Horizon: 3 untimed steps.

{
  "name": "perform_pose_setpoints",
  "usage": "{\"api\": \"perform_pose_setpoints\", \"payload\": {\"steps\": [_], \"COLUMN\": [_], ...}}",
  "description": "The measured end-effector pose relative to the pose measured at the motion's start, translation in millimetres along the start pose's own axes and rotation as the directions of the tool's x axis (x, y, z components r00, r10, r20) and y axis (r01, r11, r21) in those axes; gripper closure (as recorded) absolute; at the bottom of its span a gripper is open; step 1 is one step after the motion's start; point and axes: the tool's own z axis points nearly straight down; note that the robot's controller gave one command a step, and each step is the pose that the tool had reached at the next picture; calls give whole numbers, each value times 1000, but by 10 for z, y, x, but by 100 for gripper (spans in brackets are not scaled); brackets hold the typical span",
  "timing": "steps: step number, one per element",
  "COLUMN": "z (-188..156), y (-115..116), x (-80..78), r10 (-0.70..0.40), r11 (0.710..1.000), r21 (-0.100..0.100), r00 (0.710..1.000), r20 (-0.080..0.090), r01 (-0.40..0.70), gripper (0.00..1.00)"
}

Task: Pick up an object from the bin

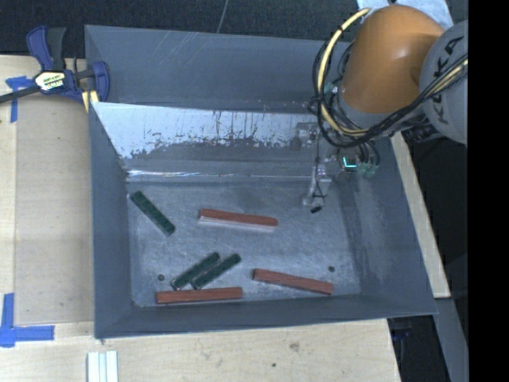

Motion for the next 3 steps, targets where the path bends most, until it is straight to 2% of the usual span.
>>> {"api": "perform_pose_setpoints", "payload": {"steps": [1,2,3], "z": [-51,559,1161], "y": [0,159,114], "x": [-15,187,245], "r10": [0,0,110], "r11": [1000,1000,994], "r21": [0,0,-2], "r00": [1000,1000,994], "r20": [9,13,10], "r01": [0,0,-110], "gripper": [0,0,0]}}
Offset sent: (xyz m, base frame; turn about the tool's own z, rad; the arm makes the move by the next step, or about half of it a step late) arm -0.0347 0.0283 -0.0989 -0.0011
